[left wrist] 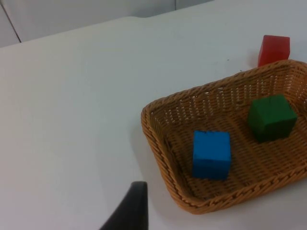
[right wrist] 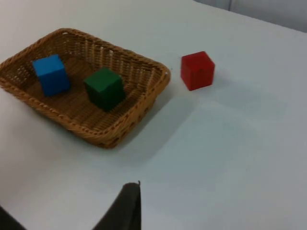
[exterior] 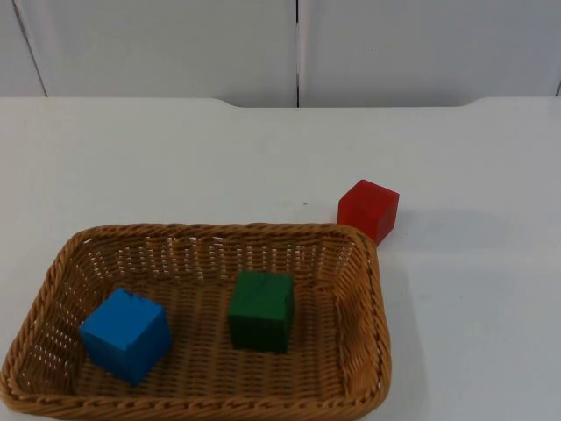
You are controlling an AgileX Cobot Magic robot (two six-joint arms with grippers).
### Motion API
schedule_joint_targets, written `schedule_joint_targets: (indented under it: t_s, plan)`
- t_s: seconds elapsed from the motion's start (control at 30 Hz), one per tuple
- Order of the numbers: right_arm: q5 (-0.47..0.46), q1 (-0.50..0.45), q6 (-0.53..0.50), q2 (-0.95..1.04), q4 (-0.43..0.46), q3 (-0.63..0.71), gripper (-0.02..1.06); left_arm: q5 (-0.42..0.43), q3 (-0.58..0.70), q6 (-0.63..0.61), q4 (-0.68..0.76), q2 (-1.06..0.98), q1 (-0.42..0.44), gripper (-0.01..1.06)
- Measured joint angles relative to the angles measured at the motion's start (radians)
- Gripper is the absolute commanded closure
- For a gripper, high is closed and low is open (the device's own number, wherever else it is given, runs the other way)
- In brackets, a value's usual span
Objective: Pick up one cube with each hand and place exactly two cubes into the same basket, leaving the remaining cube outside.
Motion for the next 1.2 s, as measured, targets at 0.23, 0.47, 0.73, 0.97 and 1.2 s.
schedule_joint_targets:
  t_s: [0.23, 0.47, 0.73, 0.97, 1.2]
  plan:
    - [0.000, -0.123, 0.000, 0.000, 0.000, 0.000, -0.01, 0.000, 0.000, 0.000, 0.000, 0.000, 0.000, 0.00]
    - [0.000, -0.234, 0.000, 0.000, 0.000, 0.000, -0.01, 0.000, 0.000, 0.000, 0.000, 0.000, 0.000, 0.00]
    - [0.000, -0.351, 0.000, 0.000, 0.000, 0.000, -0.01, 0.000, 0.000, 0.000, 0.000, 0.000, 0.000, 0.00]
    - [0.000, -0.448, 0.000, 0.000, 0.000, 0.000, -0.01, 0.000, 0.000, 0.000, 0.000, 0.000, 0.000, 0.00]
    - [0.000, -0.511, 0.000, 0.000, 0.000, 0.000, -0.01, 0.000, 0.000, 0.000, 0.000, 0.000, 0.000, 0.00]
